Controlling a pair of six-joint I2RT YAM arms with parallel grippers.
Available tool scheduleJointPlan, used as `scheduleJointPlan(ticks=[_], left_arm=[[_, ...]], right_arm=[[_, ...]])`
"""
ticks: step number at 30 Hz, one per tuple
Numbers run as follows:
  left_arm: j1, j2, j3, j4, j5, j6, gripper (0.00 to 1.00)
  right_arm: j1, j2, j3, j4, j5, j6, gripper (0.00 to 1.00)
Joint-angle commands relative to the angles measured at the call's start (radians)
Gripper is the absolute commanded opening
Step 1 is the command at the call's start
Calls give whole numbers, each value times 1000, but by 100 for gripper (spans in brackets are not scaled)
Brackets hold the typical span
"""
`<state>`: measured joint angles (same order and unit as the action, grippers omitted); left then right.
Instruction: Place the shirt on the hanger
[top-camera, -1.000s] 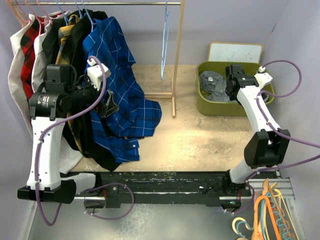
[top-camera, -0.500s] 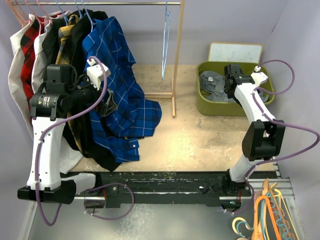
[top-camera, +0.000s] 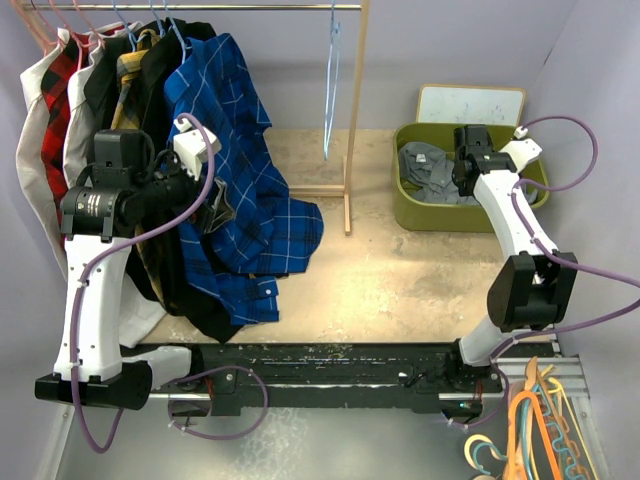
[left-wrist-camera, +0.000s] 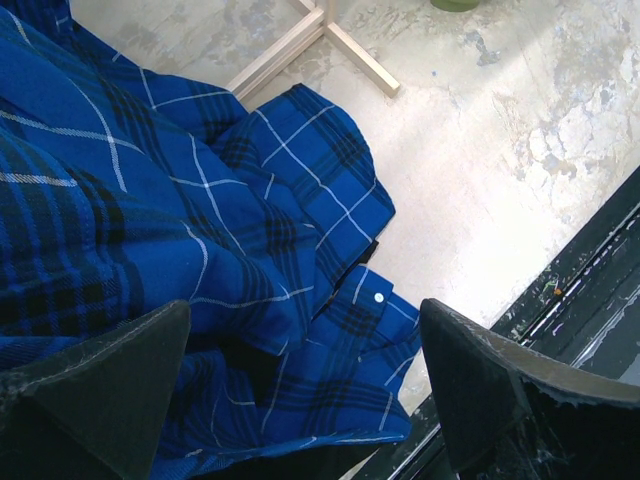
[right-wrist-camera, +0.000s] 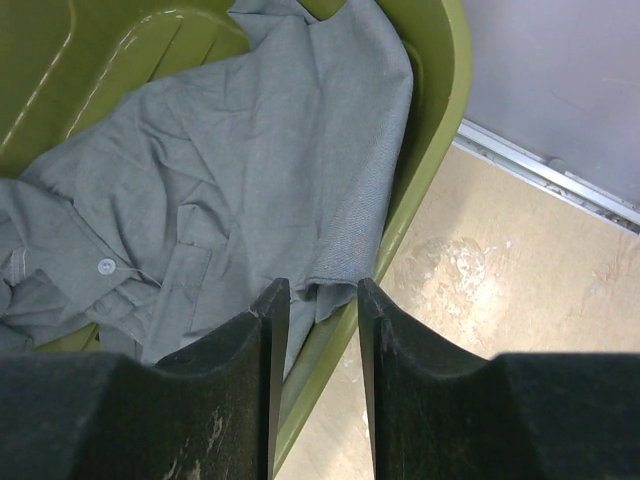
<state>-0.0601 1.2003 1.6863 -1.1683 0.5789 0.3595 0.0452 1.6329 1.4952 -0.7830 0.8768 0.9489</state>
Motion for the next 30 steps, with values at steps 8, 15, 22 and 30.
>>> scheduleJointPlan(ticks=[8, 15, 22, 30], left_arm=[[3, -3, 4, 38, 10, -4, 99], [3, 0, 4, 46, 12, -15, 99], [0, -1, 2, 49, 20, -18, 99], [0, -3, -7, 49, 28, -26, 99]], right_arm=[[-26, 15, 5, 13, 28, -7, 46], [-45, 12, -6, 35, 25, -22, 42], [-52, 21, -13, 59, -8, -34, 31], [-53, 26, -30, 74, -31, -26, 7]])
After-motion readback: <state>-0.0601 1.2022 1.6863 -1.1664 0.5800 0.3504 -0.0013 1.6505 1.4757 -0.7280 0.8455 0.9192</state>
